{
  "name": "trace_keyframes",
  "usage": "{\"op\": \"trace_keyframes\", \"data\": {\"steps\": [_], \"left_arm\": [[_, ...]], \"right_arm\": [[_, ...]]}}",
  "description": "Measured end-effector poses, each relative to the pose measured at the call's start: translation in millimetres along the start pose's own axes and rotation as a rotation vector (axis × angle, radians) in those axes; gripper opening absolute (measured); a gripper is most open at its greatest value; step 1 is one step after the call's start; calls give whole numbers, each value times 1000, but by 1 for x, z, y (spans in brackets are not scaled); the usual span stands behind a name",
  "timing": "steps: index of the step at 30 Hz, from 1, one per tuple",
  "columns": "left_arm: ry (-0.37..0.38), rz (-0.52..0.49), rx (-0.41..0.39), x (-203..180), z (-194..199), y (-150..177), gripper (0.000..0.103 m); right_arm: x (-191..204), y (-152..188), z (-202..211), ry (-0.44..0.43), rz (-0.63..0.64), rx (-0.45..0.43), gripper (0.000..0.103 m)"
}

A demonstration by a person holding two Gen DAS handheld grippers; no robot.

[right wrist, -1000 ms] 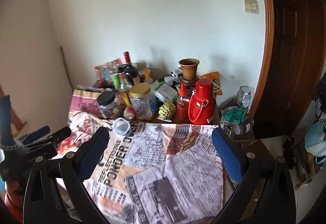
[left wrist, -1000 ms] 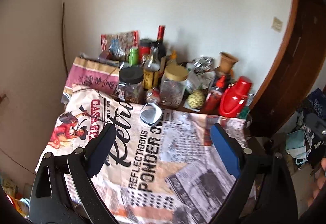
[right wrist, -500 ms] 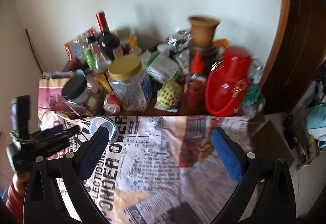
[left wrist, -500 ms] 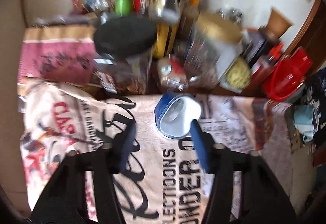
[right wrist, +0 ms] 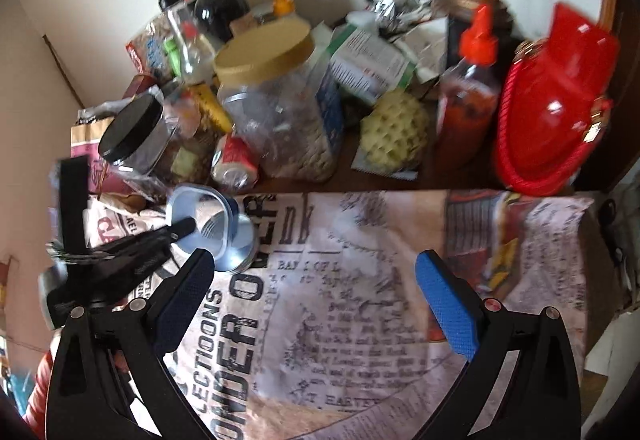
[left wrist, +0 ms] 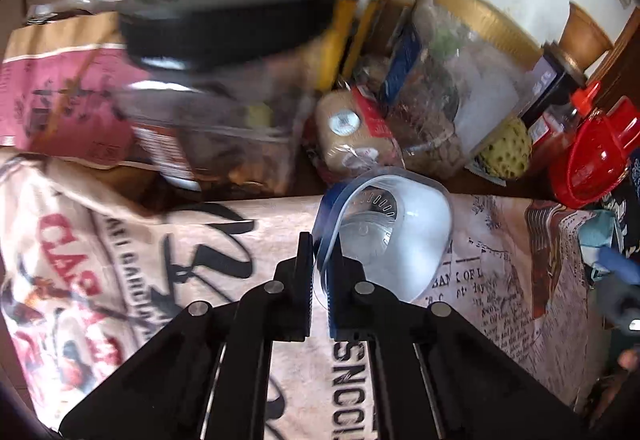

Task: Collect trash
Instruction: 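Grasp the white plastic tub with the left tool while the right tool grasps the metal tin lid, then carry the white tub with the left tool while the right tool carries the tin lid to the bin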

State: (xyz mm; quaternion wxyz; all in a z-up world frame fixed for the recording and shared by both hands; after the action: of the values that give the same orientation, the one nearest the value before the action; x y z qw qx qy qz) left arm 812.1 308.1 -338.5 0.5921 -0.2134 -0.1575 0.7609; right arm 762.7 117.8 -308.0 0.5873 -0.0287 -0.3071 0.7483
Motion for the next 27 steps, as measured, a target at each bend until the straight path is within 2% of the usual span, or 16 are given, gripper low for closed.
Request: {"op": "trace_keyframes", "data": {"steps": [5, 9, 11, 12, 14, 16, 18, 19, 20, 21, 27], "left_arm": [[-52, 63, -51, 38, 42, 8, 4], [-103, 107, -61, 69, 65, 17, 4], [-133, 115, -63, 81, 73, 21, 4], [-140, 120, -63, 86, 77, 22, 4], [-151, 128, -67, 92, 81, 24, 4], [-161, 130, -74, 95, 82, 25, 4], [-158, 132, -79, 94, 82, 25, 4], [-155, 132, -80, 95, 82, 24, 4], [-152, 132, -81, 94, 82, 22, 4], [-149, 130, -82, 93, 82, 21, 4], [-121, 106, -116, 68, 100, 16, 4]], "right_arm": [[21, 3, -39, -32, 45, 74, 100], [48, 5, -80, -83, 78, 148, 100], [57, 6, -95, -77, 94, 164, 98], [61, 5, -104, -47, 104, 166, 98], [63, 3, -119, 44, 118, 161, 84], [63, 2, -128, 69, 122, 178, 59], [62, 2, -133, 84, 115, 185, 50], [64, 1, -132, 79, 128, 174, 31], [67, 2, -133, 67, 143, 180, 21], [71, 2, -133, 69, 162, 184, 6], [71, 11, -112, 63, 180, 159, 3]]}}
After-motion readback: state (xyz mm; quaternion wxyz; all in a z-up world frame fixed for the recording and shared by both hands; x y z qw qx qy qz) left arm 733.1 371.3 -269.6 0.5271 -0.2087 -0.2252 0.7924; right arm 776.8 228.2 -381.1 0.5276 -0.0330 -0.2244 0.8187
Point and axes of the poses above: each gripper's, at about its wrist camera, not at the fingertips, and z roughly against the way its jaws point, x to its left, y to its underside, the point moved 5 cm from there along -z, roughly the way its jaws point, and after that the axes turned 3 degrees about -z, right-handed, at the moved point
